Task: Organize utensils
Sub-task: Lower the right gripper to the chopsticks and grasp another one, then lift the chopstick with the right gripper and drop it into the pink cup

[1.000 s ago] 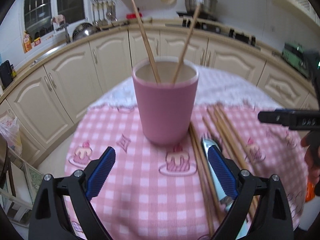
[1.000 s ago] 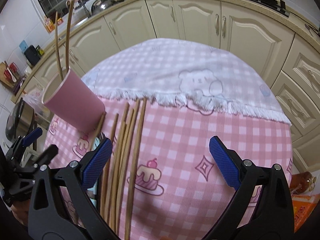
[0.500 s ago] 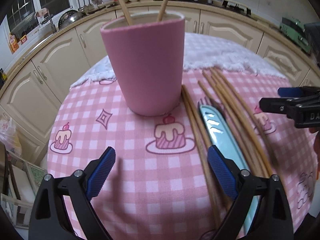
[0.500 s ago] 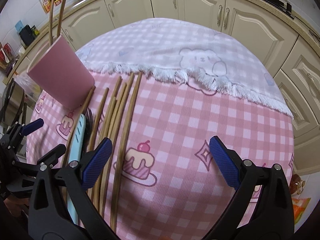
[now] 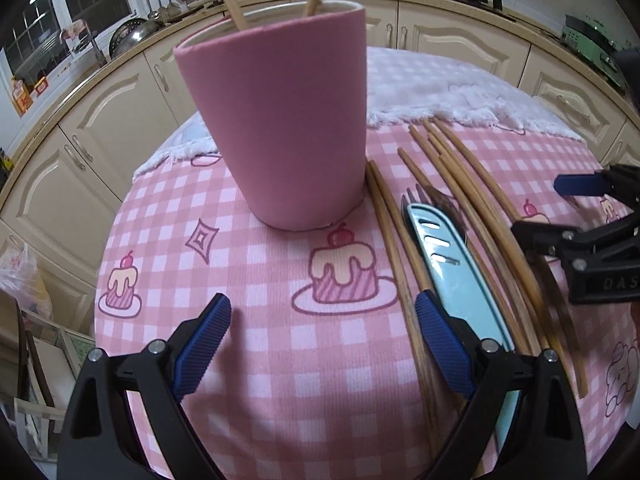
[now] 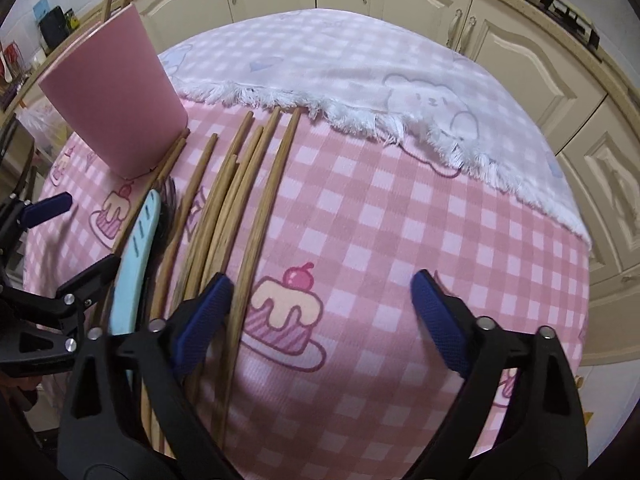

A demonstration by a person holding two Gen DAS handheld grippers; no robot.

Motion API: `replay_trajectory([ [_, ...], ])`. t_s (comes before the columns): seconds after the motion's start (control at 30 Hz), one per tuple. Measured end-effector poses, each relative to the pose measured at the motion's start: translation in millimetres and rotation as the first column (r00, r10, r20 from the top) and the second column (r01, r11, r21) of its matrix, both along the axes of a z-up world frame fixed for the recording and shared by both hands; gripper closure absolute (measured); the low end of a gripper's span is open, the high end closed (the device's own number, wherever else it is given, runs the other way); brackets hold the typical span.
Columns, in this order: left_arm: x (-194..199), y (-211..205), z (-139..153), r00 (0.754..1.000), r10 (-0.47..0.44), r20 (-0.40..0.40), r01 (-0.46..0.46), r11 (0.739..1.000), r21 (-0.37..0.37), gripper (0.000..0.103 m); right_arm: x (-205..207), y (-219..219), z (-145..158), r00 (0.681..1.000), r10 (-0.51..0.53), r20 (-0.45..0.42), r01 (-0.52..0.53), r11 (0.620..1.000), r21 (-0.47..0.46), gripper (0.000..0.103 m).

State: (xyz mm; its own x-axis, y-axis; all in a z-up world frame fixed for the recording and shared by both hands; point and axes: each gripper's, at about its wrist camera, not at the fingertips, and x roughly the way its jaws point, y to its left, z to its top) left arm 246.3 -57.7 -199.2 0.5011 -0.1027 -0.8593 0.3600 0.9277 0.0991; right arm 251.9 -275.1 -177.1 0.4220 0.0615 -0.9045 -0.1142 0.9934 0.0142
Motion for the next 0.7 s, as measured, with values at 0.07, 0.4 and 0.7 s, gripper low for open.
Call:
replay_trajectory([
  [0.07, 3.1, -2.9, 1.1, 1.0, -0.007, -0.01, 0.007, 1.0, -0.003, 0.016, 3.9, 1.4, 2.5, 1.0, 0.001, -0.001, -0.001, 1.0, 0.003, 0.027],
  [0.4, 17.3, -22.0, 4.8, 0.992, -0.095, -0.079, 0.091, 0.995, -0.046, 0.076, 31.6, 25.8, 9.0, 0.999, 0.051, 0.002, -0.051, 0.999, 0.011, 0.089],
  [0.7, -5.2, -21.2, 14.6, 0.992, -0.114, -0.059, 0.108, 0.989, -0.099, 0.098, 11.1, -4.0, 25.0, 0.997, 0.008, 0.077, -0.023, 0.98, 0.199, 0.096],
])
